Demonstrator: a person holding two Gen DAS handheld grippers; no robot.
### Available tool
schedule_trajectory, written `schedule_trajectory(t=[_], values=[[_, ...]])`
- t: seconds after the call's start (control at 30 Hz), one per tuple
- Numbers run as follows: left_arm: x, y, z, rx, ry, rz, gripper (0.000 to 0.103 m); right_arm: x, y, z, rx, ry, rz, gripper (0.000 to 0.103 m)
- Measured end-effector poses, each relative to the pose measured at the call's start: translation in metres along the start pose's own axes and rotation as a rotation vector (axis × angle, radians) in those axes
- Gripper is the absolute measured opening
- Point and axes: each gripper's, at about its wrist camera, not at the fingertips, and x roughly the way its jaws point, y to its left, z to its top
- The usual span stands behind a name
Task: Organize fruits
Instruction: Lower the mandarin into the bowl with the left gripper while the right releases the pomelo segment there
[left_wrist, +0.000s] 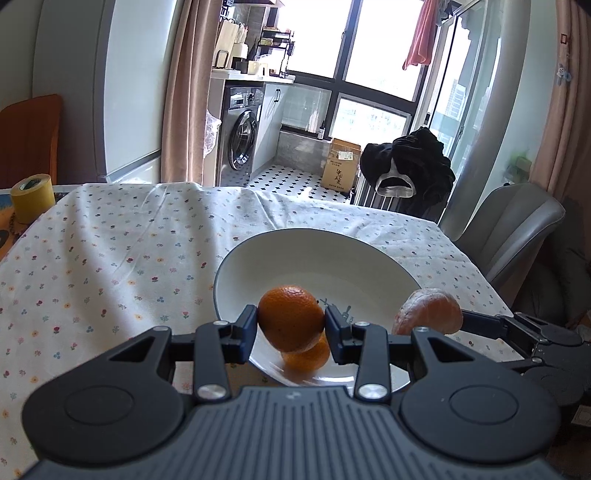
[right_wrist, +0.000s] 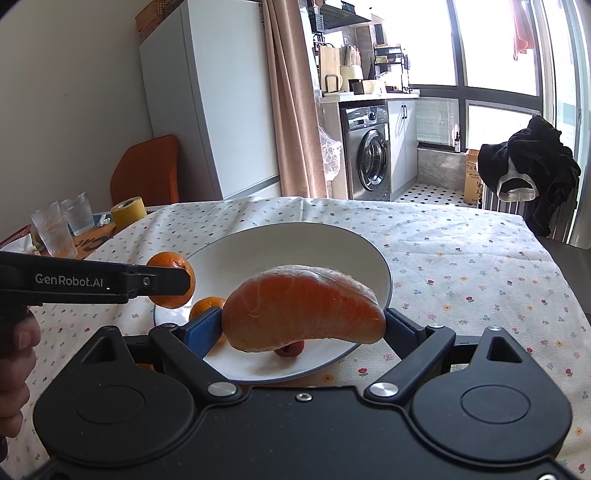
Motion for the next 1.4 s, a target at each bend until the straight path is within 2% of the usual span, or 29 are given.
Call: schedule_trajectory(t=[0.33,0.5,0.97,1.1,1.17,1.4], values=[[0.025,0.007,0.005,-0.018,0.023,0.009,0.038,0.023,-0.001,0.004,0.008,0.008,-0.036,0.09],[0.031,0.013,0.004,-0.041,0.041,0.027,0.038,0.023,-0.001,0.004,0.0,0.009,-0.027,0.091],[0.002,0.013,0.003,-0.056,0.012,0.017,0.042,0.002,0.01,0.003,-0.018,0.0,-0.011,0.092],[-0.01,0.014,0.001,-0.055,0.004,0.024,0.051,-0.008,0.011,0.004,-0.018,-0.005,-0.016,0.094],[-0.018,0.016,0.001,-0.066,-0.004,0.023,0.055,-0.013,0.011,0.005,-0.012,-0.012,-0.014,0.099],[-0.046,0.024,-0.001,-0.091,-0.041,0.023,0.071,-0.032,0.012,0.006,0.012,-0.032,-0.018,0.102]])
